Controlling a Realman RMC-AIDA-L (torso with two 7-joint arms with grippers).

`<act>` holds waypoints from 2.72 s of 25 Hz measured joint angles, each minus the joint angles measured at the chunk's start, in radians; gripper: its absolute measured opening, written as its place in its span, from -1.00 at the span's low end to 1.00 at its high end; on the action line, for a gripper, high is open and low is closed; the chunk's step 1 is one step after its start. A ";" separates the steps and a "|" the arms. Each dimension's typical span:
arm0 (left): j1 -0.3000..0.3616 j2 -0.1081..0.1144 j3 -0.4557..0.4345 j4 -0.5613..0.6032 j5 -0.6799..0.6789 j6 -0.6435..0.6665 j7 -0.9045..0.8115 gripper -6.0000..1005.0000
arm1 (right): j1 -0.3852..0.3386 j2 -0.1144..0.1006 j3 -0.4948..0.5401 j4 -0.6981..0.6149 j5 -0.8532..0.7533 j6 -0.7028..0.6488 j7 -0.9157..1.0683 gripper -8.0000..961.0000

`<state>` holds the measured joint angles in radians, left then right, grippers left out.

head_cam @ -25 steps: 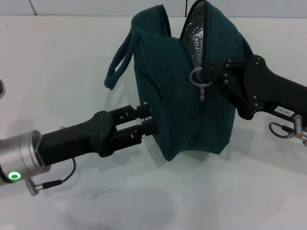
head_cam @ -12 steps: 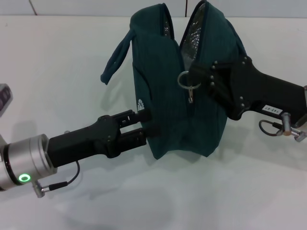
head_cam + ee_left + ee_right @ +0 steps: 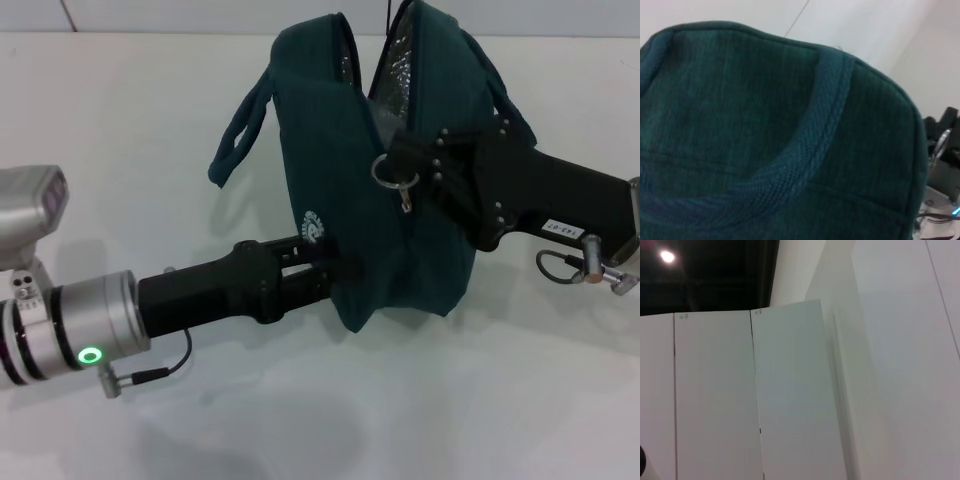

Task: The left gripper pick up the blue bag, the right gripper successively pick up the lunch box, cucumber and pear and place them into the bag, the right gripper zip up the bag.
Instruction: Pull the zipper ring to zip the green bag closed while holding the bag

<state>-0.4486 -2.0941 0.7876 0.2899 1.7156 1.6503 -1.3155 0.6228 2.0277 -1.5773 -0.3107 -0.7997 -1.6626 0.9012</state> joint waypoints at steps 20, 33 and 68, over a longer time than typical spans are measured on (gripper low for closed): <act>-0.032 0.002 0.040 -0.013 0.000 -0.044 0.014 -0.84 | -0.007 0.000 -0.008 -0.012 0.059 0.001 0.003 -0.97; -0.049 0.005 0.147 -0.009 -0.001 -0.045 0.016 -0.87 | -0.007 0.000 -0.012 -0.011 0.114 0.001 0.006 -0.98; -0.035 0.007 0.136 0.002 -0.031 -0.053 0.016 -0.88 | -0.304 -0.033 -0.020 0.101 0.018 -0.227 0.119 0.62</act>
<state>-0.4835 -2.0871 0.9235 0.2915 1.6841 1.5969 -1.2994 0.3184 1.9951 -1.5969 -0.2096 -0.7818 -1.8896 1.0199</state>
